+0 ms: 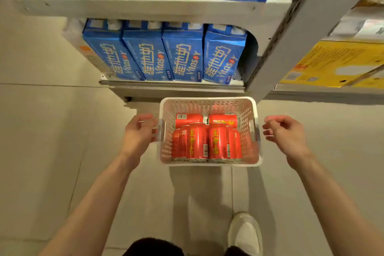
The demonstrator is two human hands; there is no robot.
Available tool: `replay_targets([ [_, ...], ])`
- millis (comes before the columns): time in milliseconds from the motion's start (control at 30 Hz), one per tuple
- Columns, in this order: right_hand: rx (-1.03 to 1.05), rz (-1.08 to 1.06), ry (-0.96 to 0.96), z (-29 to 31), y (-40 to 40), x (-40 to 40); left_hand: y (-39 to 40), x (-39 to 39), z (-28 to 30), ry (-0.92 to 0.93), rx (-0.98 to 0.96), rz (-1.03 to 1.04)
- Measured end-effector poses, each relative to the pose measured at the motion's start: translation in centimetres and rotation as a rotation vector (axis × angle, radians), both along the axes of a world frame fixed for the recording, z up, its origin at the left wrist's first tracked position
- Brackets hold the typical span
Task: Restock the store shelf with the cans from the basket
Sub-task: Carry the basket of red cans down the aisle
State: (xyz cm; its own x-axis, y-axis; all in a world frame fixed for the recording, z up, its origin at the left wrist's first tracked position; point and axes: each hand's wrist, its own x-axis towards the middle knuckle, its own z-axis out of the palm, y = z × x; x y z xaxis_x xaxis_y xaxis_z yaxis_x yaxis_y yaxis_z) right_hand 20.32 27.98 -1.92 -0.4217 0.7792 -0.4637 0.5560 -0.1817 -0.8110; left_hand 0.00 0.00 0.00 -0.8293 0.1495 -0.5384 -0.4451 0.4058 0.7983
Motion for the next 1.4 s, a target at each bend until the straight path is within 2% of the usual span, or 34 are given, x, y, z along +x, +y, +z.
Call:
replay_targets([
  [100,0.082,0.065,-0.089,-3.0,0.2,-0.1,-0.2,-0.2,-2.9,0.053,-0.154,-0.088],
  [333,0.061,0.122,-0.126,-6.2,-0.3,-0.5,-0.3,-0.2,-5.8,0.020,-0.177,-0.162],
  [467,-0.088,0.118,-0.064,-7.2,-0.5,-0.9,-0.1,0.0,-6.7,-0.007,-0.213,-0.201],
  [567,-0.180,0.097,0.009,-8.0,-0.8,-0.9,0.4,0.5,-7.3,-0.026,-0.151,-0.173],
  [667,-0.188,0.063,0.019,-8.2,-1.1,-1.2,1.2,1.1,-7.6,-0.095,-0.034,-0.097],
  [900,-0.204,0.003,0.043,-8.1,-0.9,-1.4,1.6,0.7,-7.5,-0.047,-0.051,-0.019],
  [1100,-0.032,0.032,-0.020,-8.0,-0.8,-1.5,1.6,0.4,-7.7,0.054,-0.170,-0.065],
  [1400,0.042,0.049,0.001,-8.0,-0.6,-1.1,1.2,0.2,-8.2,0.080,-0.056,-0.009],
])
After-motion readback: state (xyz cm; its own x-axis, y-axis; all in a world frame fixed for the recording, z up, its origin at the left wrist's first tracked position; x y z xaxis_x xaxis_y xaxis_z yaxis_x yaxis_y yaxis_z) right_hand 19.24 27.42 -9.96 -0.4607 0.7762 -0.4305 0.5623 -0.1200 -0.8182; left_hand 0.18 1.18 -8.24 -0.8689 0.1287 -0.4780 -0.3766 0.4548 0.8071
